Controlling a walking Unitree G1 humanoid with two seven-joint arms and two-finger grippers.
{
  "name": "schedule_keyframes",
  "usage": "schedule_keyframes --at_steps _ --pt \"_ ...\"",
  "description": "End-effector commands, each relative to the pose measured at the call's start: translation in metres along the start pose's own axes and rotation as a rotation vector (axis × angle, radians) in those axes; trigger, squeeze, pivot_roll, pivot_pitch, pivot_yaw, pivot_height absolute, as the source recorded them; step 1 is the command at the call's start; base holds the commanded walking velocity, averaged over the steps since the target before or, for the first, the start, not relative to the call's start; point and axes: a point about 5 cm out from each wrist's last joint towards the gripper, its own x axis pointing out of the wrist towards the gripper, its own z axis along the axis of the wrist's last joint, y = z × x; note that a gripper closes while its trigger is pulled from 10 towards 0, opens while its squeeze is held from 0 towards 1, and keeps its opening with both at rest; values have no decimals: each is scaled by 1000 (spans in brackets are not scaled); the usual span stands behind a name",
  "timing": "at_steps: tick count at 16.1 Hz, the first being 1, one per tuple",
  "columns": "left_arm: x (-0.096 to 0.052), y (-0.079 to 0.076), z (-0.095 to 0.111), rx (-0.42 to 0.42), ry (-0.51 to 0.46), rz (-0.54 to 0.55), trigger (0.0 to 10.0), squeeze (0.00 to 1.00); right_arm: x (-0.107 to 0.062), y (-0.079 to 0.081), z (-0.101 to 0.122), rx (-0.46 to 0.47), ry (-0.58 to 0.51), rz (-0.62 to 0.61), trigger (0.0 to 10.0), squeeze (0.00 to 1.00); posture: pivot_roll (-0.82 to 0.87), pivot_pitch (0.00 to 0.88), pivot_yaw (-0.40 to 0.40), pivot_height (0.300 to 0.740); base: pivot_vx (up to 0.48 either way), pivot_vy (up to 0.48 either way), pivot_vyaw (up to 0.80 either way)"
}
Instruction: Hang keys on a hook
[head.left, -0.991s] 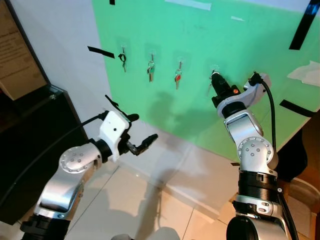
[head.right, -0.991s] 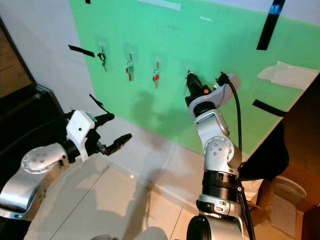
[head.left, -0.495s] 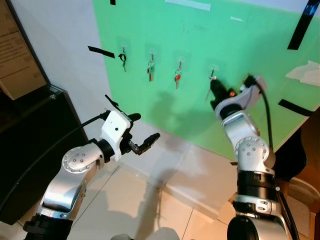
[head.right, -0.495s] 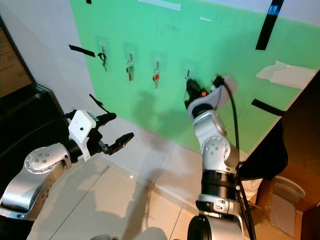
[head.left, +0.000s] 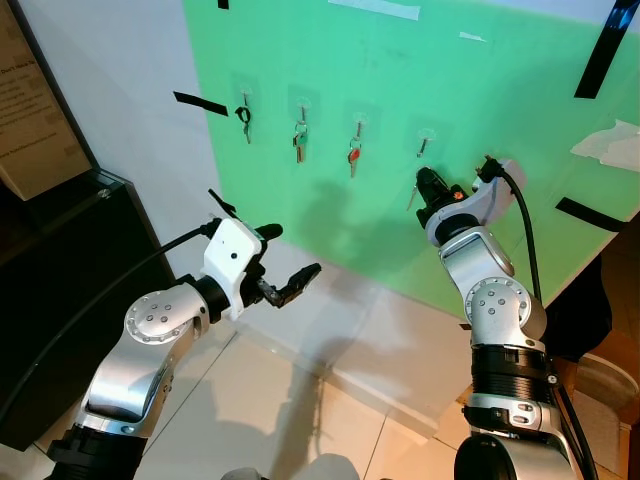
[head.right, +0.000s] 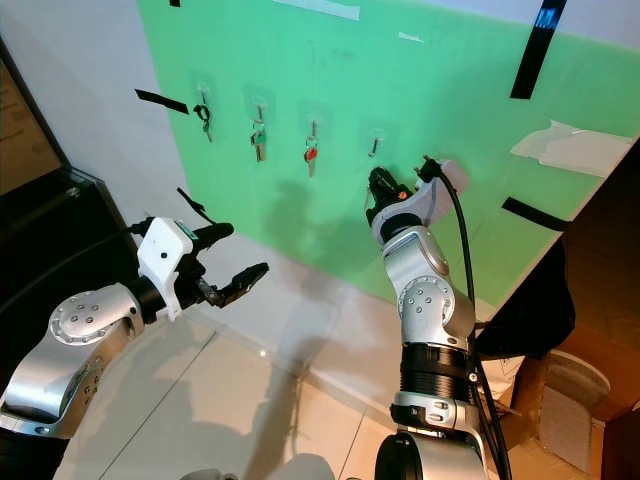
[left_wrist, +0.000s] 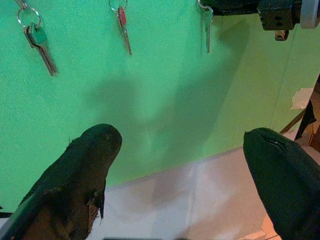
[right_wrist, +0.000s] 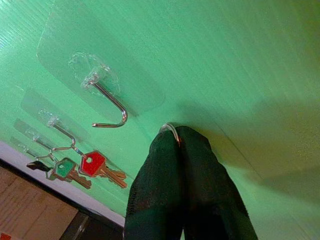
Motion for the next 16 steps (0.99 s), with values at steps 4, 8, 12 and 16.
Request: schedule_keyframes --at_steps 4,8,12,16 --pt "0 2 1 9 -3 -6 10000 0 -1 -2 0 -15 -2 -23 10000 0 28 0 -14 740 0 0 0" --pt "1 1 1 9 -6 -5 10000 0 0 -3 0 -20 3 -20 10000 0 31 0 -23 740 0 0 0" --pt "2 0 1 10 -12 -4 10000 0 0 2 5 -14 -20 18 10000 0 35 0 -35 740 0 0 0" --pt "9 -2 4 15 -36 9 10000 0 1 -5 5 -40 2 -4 10000 0 34 0 -62 740 0 0 0"
